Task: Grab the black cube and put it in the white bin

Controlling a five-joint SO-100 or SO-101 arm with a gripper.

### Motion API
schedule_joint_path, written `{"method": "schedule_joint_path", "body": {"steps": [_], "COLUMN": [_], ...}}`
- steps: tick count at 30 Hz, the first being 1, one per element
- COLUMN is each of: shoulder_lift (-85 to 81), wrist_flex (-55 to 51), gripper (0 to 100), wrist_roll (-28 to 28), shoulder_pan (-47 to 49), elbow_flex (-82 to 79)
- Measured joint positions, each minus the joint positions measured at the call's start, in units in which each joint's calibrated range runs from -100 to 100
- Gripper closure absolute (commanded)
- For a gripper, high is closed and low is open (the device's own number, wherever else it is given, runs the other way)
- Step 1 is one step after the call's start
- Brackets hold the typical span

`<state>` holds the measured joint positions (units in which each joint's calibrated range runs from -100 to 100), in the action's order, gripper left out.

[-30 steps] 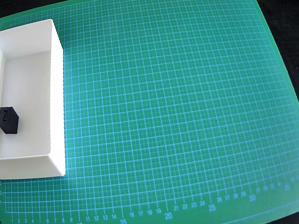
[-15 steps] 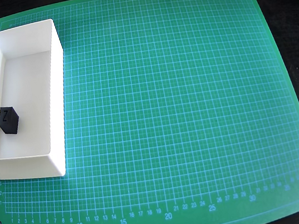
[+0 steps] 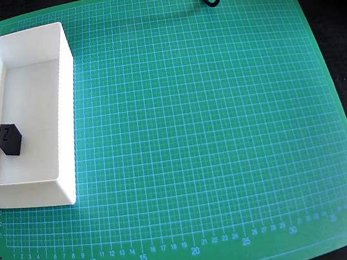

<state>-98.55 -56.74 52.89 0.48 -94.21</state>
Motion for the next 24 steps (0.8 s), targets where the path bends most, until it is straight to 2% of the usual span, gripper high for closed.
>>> {"method": "schedule_joint_path", "body": {"steps": [4,7,11,24], "shoulder_lift": [-0.3,-0.3,-0.3,-0.3], "wrist_flex": [0.0,0.0,0.0,0.0], "gripper": [82,90,99,99], "wrist_roll": [1.6,2.4,6.6,7.1], "shoulder_pan": [0.0,-0.1,-0.1,-0.1], "elbow_flex": [-1.7,-1.8,-2.5,-5.2]}}
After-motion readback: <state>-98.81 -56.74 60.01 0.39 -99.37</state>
